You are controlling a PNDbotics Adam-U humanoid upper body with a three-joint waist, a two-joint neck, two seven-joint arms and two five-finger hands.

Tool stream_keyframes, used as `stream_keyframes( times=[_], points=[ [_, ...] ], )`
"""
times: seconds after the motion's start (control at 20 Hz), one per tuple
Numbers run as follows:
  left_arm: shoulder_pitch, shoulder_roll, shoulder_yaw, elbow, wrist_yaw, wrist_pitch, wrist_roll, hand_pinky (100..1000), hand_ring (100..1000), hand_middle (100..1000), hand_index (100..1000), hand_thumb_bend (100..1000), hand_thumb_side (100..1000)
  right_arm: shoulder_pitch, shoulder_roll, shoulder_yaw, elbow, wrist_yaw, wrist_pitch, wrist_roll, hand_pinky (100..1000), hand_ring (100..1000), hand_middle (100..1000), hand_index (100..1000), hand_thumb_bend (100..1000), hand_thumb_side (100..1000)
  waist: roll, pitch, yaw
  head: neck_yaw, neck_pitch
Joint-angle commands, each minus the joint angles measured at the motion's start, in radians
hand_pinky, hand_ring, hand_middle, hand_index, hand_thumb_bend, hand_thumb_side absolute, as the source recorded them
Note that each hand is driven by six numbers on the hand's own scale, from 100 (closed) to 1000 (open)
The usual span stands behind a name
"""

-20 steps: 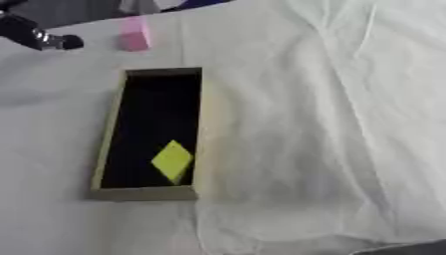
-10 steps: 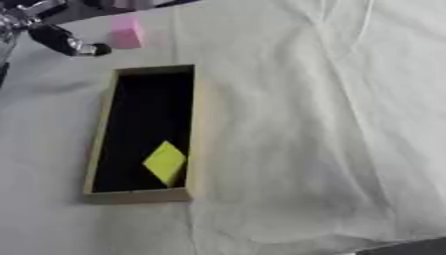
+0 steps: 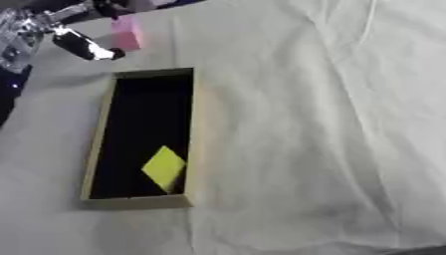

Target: Pick up objects on the table and place them in the box.

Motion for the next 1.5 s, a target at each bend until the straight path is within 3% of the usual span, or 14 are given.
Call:
stream_keyframes(
  times=[0.05,0.15,0.45,0.85,1.3,1.5],
  points=[
    [-0.030,0.020,0.017,-0.007,-0.015,0.003,0.033,812,772,886,978,471,172,0.001,-0.008,-0.002,-0.011,0.012,0.008,0.002,897,1000,604,874,100,613,-0.006,-0.014,-0.004,0.001,-0.020],
    [-0.033,0.024,0.021,-0.007,-0.019,-0.002,0.057,814,770,893,984,455,100,0.002,-0.001,0.003,-0.011,0.017,0.013,0.006,898,1000,601,873,100,614,-0.002,-0.011,-0.009,0.000,-0.026],
    [-0.042,0.035,0.031,0.004,-0.042,0.008,0.105,814,769,916,1000,450,100,0.003,0.019,0.013,-0.011,0.030,0.025,0.017,899,1000,593,863,100,615,0.005,0.000,-0.018,-0.003,-0.033],
    [-0.050,0.047,0.038,0.015,-0.079,0.034,0.124,935,919,950,999,495,100,0.006,0.045,0.023,-0.011,0.044,0.041,0.029,899,1000,582,860,100,619,0.012,0.012,-0.023,-0.005,-0.041],
    [-0.055,0.068,0.050,0.045,-0.168,0.071,0.150,892,905,940,988,571,100,-0.004,0.058,0.036,-0.011,0.042,0.055,0.050,901,1000,573,854,100,620,0.026,0.020,-0.040,0.010,-0.053],
    [-0.058,0.077,0.063,0.065,-0.229,0.088,0.180,887,906,939,984,558,100,-0.006,0.064,0.040,-0.011,0.045,0.060,0.056,902,1000,571,852,100,621,0.033,0.025,-0.049,0.017,-0.063]
  ],
)
